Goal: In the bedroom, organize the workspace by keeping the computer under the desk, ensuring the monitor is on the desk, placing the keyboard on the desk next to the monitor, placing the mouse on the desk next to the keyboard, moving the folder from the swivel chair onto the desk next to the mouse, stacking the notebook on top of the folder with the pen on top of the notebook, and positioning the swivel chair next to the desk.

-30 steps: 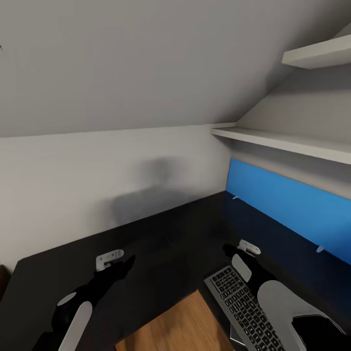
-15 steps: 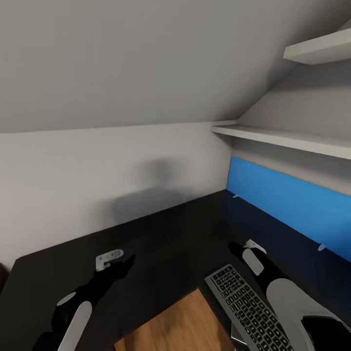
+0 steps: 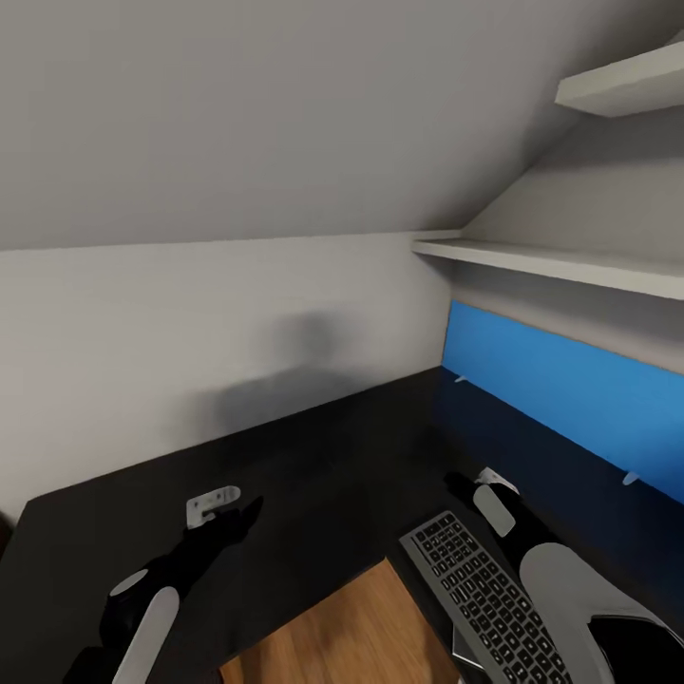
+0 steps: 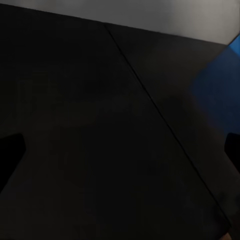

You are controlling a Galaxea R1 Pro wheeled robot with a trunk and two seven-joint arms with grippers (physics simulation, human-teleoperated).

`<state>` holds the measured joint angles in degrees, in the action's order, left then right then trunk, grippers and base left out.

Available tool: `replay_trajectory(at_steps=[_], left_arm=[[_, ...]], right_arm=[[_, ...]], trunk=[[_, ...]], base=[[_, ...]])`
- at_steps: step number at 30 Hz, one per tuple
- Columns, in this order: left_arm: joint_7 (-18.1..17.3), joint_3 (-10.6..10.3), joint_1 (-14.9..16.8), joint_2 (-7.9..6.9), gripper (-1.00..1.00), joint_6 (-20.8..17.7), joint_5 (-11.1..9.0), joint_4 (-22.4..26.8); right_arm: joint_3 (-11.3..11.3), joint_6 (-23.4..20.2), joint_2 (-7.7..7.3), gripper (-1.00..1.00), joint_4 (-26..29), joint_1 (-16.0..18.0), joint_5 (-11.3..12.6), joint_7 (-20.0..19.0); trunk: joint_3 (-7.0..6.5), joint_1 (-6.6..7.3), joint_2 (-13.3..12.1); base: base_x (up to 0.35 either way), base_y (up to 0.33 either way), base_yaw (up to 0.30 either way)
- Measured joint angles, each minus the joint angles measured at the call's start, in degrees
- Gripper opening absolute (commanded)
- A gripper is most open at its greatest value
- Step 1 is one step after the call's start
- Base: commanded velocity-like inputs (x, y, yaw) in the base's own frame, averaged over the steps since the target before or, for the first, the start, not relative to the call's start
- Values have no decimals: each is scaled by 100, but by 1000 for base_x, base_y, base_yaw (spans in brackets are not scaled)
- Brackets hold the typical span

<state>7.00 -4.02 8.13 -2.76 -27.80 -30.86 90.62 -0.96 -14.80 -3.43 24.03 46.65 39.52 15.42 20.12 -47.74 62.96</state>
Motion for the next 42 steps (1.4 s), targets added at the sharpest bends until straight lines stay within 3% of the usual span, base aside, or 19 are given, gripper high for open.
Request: replay_trajectory(at_steps=[4, 5, 9, 17, 25, 42], left_arm=[[1, 0, 0, 0, 100, 1, 0, 0], [1, 3, 0, 0, 100, -1, -5, 0], [1, 27, 0, -5, 100, -3, -7, 0], [1, 46, 0, -9, 100, -4, -20, 0], [1, 202, 0, -9, 100, -7, -26, 0], [1, 202, 0, -1, 100, -7, -27, -6]], right_arm=[[-198, -16, 0, 100, -9, 0, -13, 2], [-417, -23, 0, 100, -21, 0, -20, 6], [-521, -25, 0, 100, -32, 0, -17, 7], [-563, -25, 8, 100, -76, 0, -17, 24], [-564, -27, 23, 100, -352, 1, -29, 34], [-561, -28, 27, 100, -16, 3, -71, 41]], trunk=[[72, -88, 161], [90, -110, 201], [162, -198, 361], [306, -374, 682], [449, -549, 1004], [736, -901, 1648]], base=[[0, 0, 0], [0, 0, 0], [0, 0, 0], [0, 0, 0], [0, 0, 0], [0, 0, 0]])
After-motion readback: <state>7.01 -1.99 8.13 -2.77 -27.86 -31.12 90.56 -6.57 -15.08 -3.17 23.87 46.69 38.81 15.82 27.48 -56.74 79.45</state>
